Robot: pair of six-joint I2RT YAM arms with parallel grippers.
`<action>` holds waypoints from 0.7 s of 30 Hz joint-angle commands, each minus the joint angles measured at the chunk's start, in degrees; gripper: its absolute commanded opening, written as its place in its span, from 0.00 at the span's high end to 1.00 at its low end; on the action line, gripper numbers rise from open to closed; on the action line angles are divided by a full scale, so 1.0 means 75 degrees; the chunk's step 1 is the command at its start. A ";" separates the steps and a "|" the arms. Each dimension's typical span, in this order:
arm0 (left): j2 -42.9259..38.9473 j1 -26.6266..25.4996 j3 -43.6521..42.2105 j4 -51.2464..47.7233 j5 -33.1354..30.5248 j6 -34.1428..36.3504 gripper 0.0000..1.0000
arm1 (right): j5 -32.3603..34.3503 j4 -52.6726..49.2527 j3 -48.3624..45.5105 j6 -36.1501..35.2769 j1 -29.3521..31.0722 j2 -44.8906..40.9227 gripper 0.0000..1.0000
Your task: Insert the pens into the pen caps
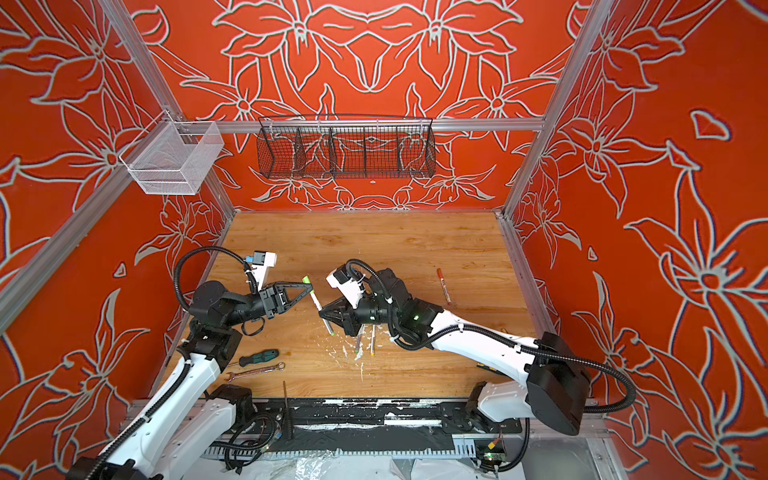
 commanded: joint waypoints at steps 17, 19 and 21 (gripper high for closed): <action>-0.0188 -0.0860 0.0449 -0.1723 -0.0304 0.1417 1.00 | 0.0746 0.0072 0.0117 -0.0098 -0.0145 -0.0386 1.00; -0.0216 -0.0994 0.0458 -0.1877 -0.0427 0.1566 1.00 | 0.0861 0.0049 0.0120 -0.0086 -0.0168 -0.0438 1.00; -0.0227 -0.1176 0.0534 -0.2212 -0.0594 0.1810 1.00 | 0.0983 0.0005 0.0112 -0.0065 -0.0194 -0.0468 1.00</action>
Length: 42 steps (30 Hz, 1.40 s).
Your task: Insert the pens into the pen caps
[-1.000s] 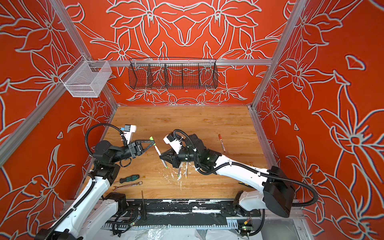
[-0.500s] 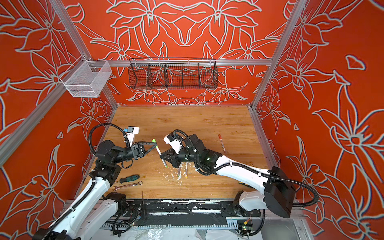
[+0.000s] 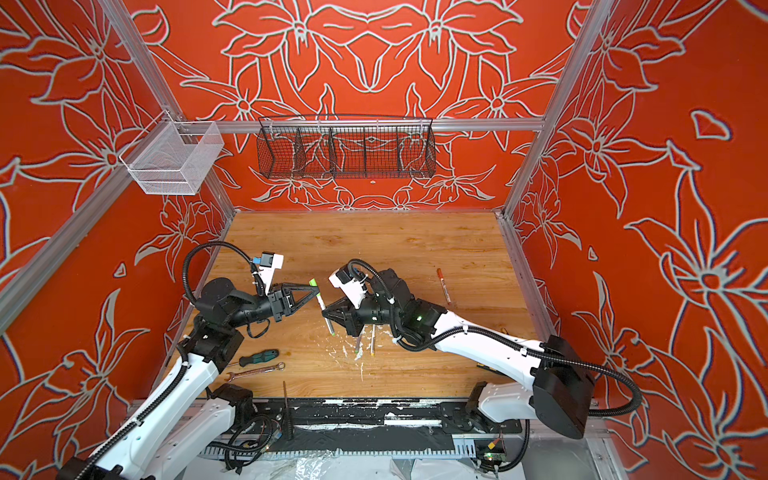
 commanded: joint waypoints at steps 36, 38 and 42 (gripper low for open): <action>-0.0383 -0.1754 0.0341 -0.1670 -0.1319 0.1434 0.80 | -0.0332 0.0367 0.0566 0.0132 -0.0473 -0.0059 1.00; -0.0438 -0.1742 0.0493 -0.1535 -0.1472 0.1489 0.63 | -0.0392 0.0285 0.0483 0.0153 -0.0471 -0.0078 1.00; -0.0394 -0.1542 0.0860 -0.1225 -0.1455 0.1442 0.28 | -0.0492 0.0067 0.0325 0.0169 -0.0472 -0.0221 1.00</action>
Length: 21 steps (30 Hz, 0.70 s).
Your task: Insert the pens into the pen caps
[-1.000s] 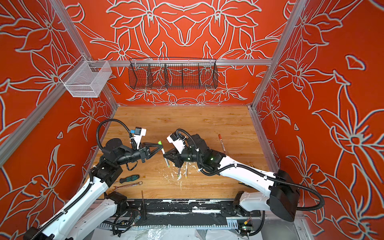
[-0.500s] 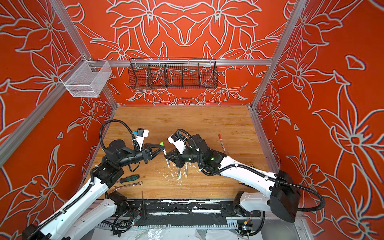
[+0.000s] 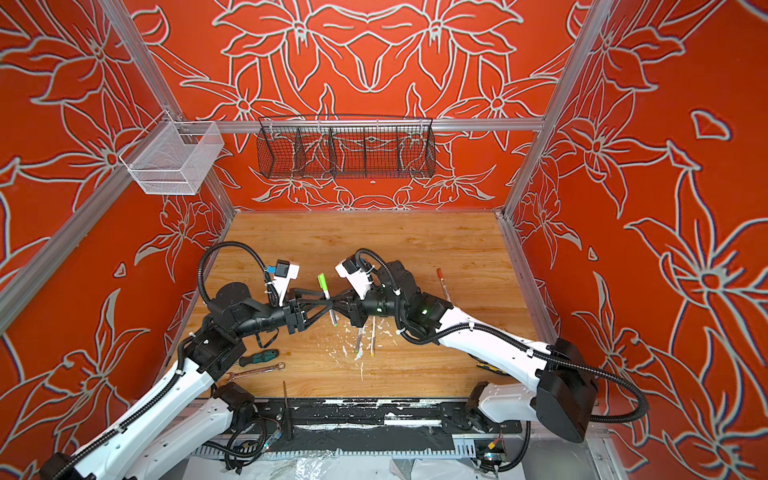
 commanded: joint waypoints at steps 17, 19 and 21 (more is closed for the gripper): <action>0.0063 0.0515 0.0389 0.0321 0.1246 0.0080 0.35 | -0.1795 0.0684 0.0273 0.0402 -0.0031 -0.0075 1.00; 0.0046 0.0515 0.0411 0.0303 0.1333 0.0124 0.50 | -0.1771 0.0721 0.0294 0.0463 -0.0038 -0.0079 1.00; 0.0034 0.0516 0.0425 0.0211 0.1368 0.0190 0.60 | -0.1783 0.0824 0.0282 0.0511 -0.0031 -0.0118 1.00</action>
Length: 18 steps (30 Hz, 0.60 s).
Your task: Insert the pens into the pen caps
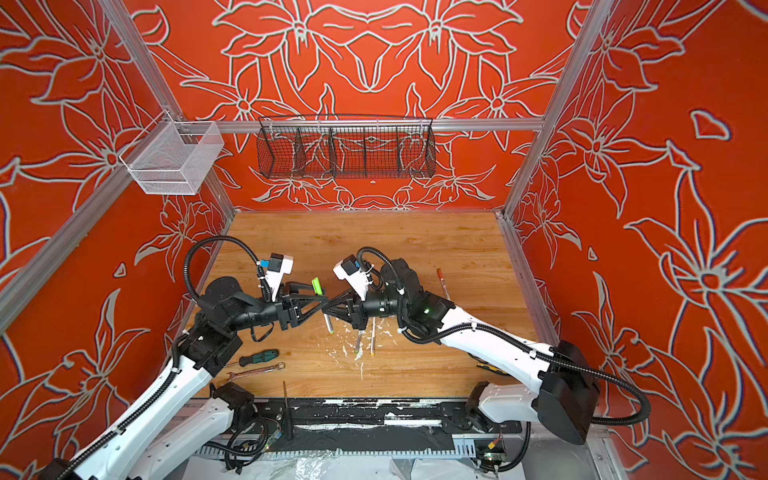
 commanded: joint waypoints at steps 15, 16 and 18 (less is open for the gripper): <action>-0.0162 0.0040 0.0097 -0.0018 0.0076 0.0170 1.00 | -0.0504 0.0274 0.0329 0.0301 -0.0012 0.0019 0.96; -0.0179 0.0051 0.0104 -0.0052 0.0004 0.0190 1.00 | -0.0523 0.0273 0.0316 0.0334 -0.0013 0.0035 0.92; -0.0228 0.0063 0.0093 0.0010 -0.0129 0.0153 1.00 | -0.0485 0.0263 0.0281 0.0383 -0.0012 0.0037 0.81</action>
